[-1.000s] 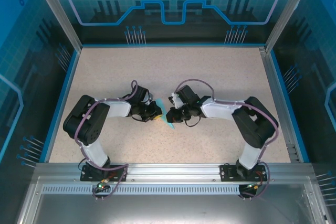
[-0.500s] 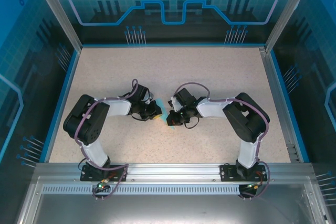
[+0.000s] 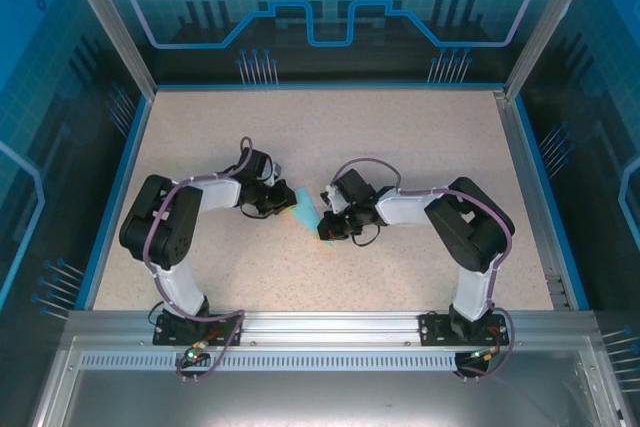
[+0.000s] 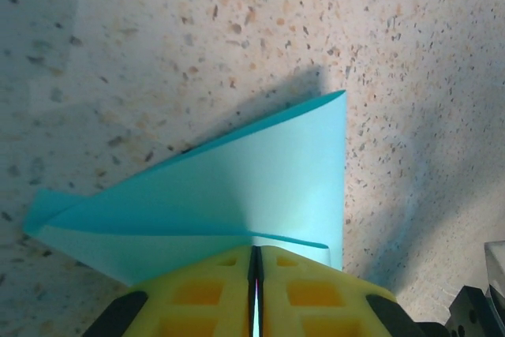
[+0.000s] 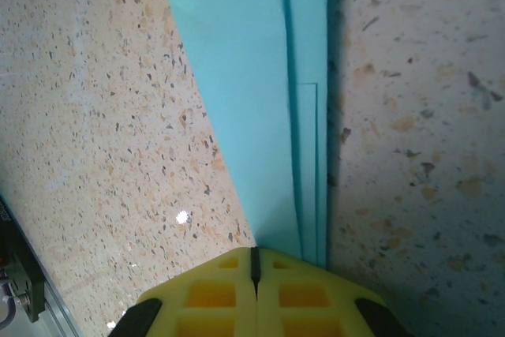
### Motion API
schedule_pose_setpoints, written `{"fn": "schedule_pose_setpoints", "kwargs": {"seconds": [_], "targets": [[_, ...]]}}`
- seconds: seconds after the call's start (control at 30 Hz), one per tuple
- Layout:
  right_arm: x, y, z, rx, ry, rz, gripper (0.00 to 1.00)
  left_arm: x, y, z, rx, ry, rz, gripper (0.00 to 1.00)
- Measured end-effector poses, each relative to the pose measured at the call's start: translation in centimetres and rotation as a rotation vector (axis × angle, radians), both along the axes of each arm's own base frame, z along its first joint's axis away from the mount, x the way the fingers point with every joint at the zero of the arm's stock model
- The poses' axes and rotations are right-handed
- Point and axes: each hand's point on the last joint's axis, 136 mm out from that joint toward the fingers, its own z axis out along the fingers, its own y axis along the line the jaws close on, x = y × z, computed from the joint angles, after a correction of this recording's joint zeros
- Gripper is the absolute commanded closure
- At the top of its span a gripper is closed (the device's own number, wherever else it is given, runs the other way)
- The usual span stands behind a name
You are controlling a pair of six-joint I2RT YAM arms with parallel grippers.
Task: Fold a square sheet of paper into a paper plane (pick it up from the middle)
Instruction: Fold the wing for the fifth time at the center of the table.
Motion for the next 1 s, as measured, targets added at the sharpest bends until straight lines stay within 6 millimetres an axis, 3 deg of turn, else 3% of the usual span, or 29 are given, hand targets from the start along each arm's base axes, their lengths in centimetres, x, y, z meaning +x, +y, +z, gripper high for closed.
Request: {"fn": "schedule_pose_setpoints", "kwargs": {"seconds": [0.53,0.83,1.0], "targets": [[-0.2,-0.1,-0.2,0.024,-0.008,0.001,0.97,0.7,0.8,-0.5,-0.03,0.023,-0.007,0.88],[-0.2,-0.3,-0.3,0.034,-0.005,-0.008,0.97,4.5,5.4,-0.2,0.067,-0.006,0.126,0.86],[-0.2,-0.2,-0.2,0.039,0.001,-0.014,0.97,4.4,5.1,1.9,0.067,-0.041,0.119,0.84]]}}
